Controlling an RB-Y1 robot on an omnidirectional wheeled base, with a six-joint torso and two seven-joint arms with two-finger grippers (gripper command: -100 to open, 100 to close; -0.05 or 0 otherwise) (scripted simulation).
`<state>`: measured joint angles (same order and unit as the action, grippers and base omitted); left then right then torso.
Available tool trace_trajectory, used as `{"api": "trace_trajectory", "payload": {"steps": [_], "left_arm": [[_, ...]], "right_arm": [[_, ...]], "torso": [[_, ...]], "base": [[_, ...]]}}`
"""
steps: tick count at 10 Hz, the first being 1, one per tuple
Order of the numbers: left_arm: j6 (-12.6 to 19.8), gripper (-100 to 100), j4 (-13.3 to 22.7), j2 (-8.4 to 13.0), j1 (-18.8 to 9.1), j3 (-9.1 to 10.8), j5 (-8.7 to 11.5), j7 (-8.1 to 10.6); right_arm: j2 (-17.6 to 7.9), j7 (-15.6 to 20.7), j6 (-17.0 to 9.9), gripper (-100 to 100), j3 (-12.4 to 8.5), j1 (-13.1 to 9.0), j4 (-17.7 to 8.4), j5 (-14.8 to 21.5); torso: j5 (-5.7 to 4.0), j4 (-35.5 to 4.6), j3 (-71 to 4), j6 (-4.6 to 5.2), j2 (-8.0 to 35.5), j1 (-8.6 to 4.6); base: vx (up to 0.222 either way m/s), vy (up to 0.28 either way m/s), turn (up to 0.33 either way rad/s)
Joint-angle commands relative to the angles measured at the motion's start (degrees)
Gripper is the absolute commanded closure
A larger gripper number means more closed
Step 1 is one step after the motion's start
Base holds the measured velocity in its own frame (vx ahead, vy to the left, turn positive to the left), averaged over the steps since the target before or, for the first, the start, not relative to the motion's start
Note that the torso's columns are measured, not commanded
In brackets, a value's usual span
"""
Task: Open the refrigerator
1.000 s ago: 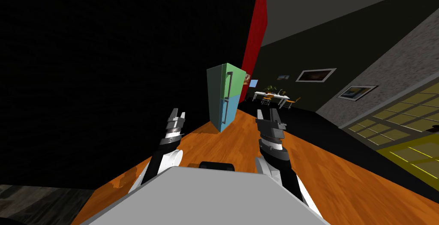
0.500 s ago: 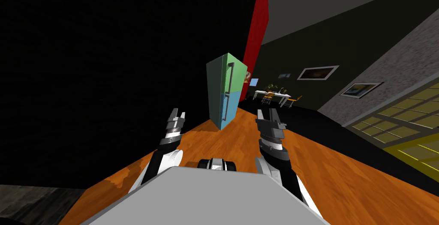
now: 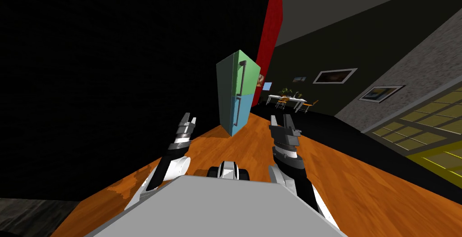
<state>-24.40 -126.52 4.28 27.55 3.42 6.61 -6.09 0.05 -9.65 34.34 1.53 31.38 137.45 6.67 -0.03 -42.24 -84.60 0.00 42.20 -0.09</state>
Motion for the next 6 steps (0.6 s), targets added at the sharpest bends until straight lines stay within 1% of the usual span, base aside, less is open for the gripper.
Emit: {"api": "trace_trajectory", "payload": {"steps": [1,4,5,6], "left_arm": [[3.1,-100,0.4,2.6,-2.0,0.76,0.0,-1.31],[7.4,-100,0.7,4.4,-4.9,1.84,0.0,-3.33],[7.7,-100,0.7,4.4,-4.9,1.84,0.0,-3.33],[9.4,-100,0.7,4.7,-6.0,2.25,0.1,-4.1]], "right_arm": [[0.0,0.0,0.0,0,0.0,0.0,0.0,0.0],[0.0,0.0,0.0,0,0.0,0.0,0.0,0.0],[0.0,0.0,0.0,0,0.0,0.0,0.0,0.0],[0.0,0.0,0.0,0,0.0,0.0,0.0,0.0]], "torso": [[0.01,0.0,0.0,0.0,0.0,0.03],[0.0,0.0,0.0,0.0,0.1,-0.02],[0.0,0.0,0.0,0.0,0.0,0.03],[0.05,0.0,0.0,-0.01,0.1,0.21]], "base": [[0.059,-0.077,-0.004],[0.062,-0.109,-0.003],[0.058,-0.074,0.001],[0.042,-0.063,-0.004]]}}
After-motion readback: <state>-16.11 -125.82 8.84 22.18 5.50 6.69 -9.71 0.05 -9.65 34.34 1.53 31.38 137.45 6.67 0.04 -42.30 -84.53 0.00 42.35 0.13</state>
